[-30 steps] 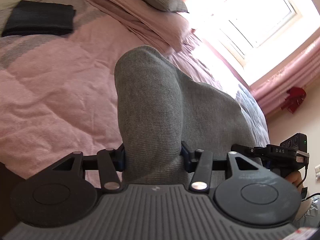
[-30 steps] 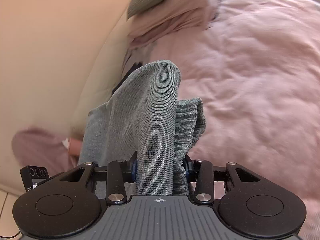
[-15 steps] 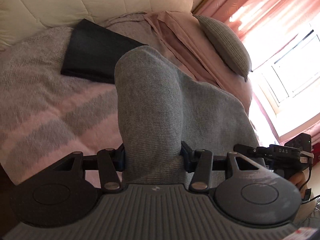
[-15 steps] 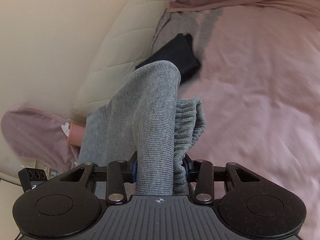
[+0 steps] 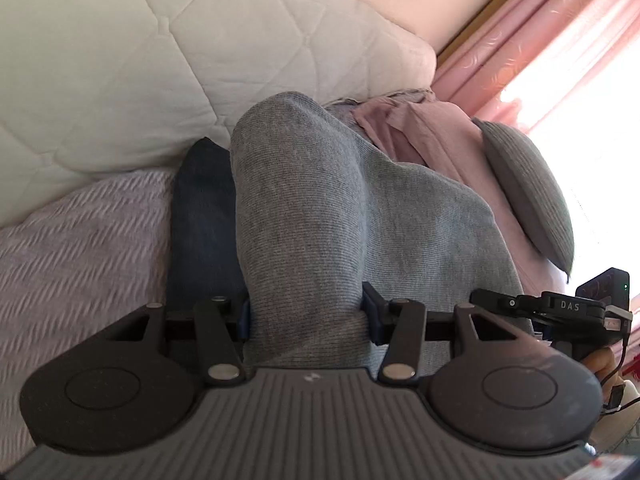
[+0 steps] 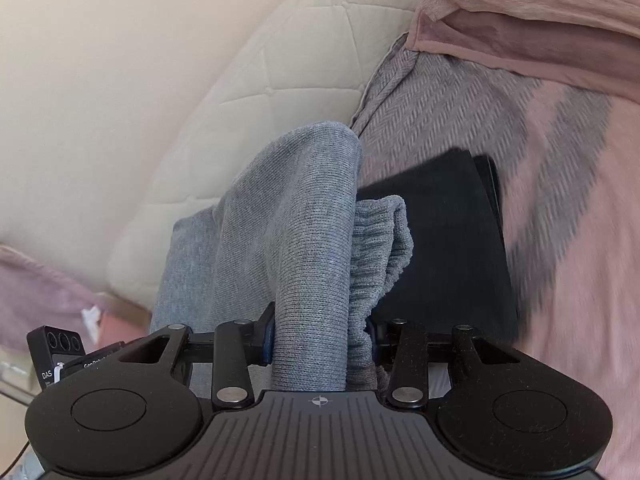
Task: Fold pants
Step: 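Carry the held bundle with both grippers toward the pillows, then lower the bundle onto the dark folded garment and open both grippers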
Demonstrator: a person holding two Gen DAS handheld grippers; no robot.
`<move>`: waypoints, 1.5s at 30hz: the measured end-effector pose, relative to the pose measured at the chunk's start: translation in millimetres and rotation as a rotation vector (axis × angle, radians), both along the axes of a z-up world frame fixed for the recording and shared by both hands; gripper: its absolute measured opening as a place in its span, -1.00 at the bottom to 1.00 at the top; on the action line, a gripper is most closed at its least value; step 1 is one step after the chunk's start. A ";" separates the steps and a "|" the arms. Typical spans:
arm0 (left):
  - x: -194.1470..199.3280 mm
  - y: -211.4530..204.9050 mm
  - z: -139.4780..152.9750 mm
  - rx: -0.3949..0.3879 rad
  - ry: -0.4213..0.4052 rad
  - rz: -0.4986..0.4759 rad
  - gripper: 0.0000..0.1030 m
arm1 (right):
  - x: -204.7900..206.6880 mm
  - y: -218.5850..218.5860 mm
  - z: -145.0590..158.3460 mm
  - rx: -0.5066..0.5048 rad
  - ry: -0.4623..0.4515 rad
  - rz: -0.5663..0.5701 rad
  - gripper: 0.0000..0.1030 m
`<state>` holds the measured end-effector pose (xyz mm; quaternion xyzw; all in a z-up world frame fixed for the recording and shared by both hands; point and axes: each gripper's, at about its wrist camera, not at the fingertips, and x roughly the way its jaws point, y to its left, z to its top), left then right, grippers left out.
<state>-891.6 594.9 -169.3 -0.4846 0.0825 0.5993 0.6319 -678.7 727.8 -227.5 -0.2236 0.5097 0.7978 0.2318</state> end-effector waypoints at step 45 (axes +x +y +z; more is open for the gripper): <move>3.8 140.8 -52.8 -0.075 0.427 0.057 -0.79 | -101.6 78.1 -45.0 0.552 -0.521 -0.184 -0.48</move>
